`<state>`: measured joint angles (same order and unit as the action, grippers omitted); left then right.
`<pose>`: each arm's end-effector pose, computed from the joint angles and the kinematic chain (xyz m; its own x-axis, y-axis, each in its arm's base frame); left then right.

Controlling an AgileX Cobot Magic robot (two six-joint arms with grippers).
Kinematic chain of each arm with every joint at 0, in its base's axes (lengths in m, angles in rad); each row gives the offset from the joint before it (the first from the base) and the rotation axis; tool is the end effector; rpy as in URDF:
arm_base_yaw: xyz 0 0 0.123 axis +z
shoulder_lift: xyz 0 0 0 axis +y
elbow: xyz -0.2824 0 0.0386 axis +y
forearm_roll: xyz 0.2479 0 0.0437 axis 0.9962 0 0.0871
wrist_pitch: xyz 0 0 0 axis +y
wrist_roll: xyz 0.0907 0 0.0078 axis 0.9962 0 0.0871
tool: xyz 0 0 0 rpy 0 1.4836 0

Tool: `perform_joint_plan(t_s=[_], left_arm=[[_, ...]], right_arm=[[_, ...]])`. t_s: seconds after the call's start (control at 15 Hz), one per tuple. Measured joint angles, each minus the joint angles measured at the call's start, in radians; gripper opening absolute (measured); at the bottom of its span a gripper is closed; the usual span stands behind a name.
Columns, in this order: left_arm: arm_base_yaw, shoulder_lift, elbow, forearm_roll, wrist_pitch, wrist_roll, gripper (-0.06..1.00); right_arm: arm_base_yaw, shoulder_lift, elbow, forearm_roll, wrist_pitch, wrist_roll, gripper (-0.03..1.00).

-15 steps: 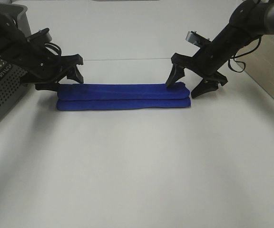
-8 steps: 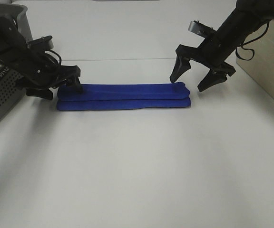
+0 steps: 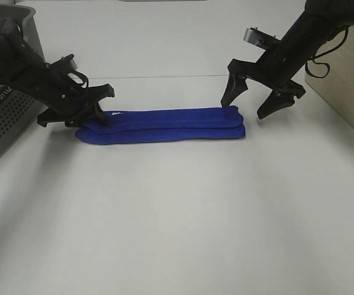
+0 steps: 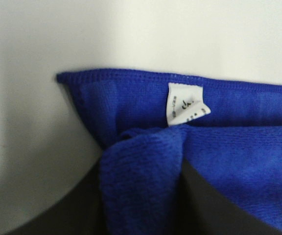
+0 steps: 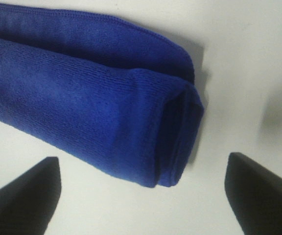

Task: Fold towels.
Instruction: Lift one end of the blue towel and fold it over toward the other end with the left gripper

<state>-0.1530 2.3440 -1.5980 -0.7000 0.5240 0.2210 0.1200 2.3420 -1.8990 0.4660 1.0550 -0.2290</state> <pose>0.4674 -0.1018 0.0862 -0.9152 -0.2399 -0.3237 -0.0744 0.8902 -0.4494 0.4768 0.0934 0.1498 -0.9737 -0.1043 -0.2028 -0.1772 0.9057 0.3852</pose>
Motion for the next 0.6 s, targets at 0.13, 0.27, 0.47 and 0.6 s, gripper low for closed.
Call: perform_joint_plan(t_s=[0.13,0.27,0.47,0.6], left_arm=[[0.009,0.006,-0.013,0.007,0.028,0.000,0.07],[0.028,0.004,-0.017,0.019,0.071,0.000,0.08],[0.046,-0.074,-0.016,0.195,0.126,-0.070,0.08],[0.047,-0.156,-0.016,0.287,0.132,-0.134,0.08]], right_arm=[[0.000,0.000,0.000,-0.013,-0.001,0.000,0.85],[0.000,0.000,0.000,-0.018,-0.001,0.000,0.85],[0.000,0.000,0.000,-0.021,-0.001,0.000,0.85],[0.000,0.000,0.000,-0.021,-0.001,0.000,0.85]])
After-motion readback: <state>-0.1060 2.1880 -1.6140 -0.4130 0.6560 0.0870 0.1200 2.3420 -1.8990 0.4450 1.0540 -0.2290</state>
